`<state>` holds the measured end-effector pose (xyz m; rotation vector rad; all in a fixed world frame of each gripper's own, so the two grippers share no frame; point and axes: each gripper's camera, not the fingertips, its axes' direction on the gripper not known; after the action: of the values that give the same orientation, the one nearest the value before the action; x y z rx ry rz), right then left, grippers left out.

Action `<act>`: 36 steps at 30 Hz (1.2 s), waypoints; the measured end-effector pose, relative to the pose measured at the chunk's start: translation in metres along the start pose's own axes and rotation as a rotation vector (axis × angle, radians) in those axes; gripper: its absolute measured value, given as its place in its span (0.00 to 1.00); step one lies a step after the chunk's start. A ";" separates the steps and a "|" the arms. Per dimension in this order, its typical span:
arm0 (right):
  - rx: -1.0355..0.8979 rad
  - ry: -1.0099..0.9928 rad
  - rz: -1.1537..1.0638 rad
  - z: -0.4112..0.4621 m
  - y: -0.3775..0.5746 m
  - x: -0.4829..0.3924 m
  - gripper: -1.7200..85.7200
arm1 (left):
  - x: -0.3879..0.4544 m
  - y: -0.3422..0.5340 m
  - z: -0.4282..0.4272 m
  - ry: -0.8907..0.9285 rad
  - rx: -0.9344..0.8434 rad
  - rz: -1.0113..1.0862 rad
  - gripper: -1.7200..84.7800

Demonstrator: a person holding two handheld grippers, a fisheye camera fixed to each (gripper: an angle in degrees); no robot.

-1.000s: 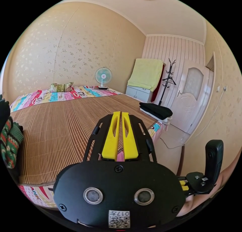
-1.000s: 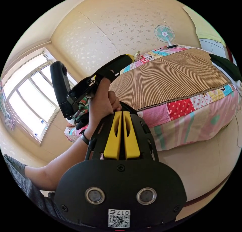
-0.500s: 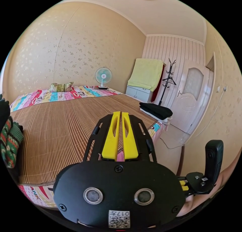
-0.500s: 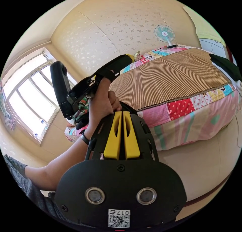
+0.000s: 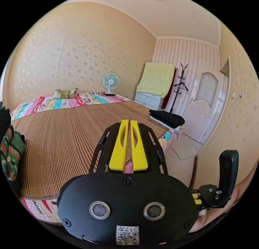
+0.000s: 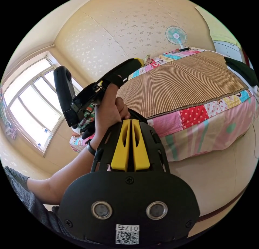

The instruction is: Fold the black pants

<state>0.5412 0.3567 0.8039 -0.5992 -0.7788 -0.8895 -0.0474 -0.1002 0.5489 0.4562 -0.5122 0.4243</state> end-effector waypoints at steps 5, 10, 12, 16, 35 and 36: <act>-0.002 -0.005 0.004 0.008 -0.001 -0.004 0.03 | 0.000 0.001 -0.002 -0.002 -0.004 0.002 0.01; -0.006 -0.011 0.010 0.018 -0.003 -0.008 0.03 | -0.001 0.003 -0.005 -0.004 -0.007 0.003 0.01; -0.021 -0.040 0.029 0.023 -0.006 -0.005 0.03 | -0.005 0.004 -0.008 -0.004 -0.002 -0.019 0.01; -0.149 -0.075 0.041 0.040 -0.026 0.021 0.03 | -0.016 0.009 -0.019 0.030 0.037 -0.061 0.01; -0.472 1.001 0.287 -0.005 -0.296 0.311 0.14 | 0.019 0.006 -0.011 0.022 -0.054 0.046 0.01; -0.498 0.999 0.318 -0.003 -0.294 0.319 0.14 | 0.021 0.006 -0.012 0.017 -0.053 0.050 0.01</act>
<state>0.4188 0.0624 1.0984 -0.5893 0.4431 -0.9416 -0.0292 -0.0836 0.5525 0.3895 -0.5177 0.4611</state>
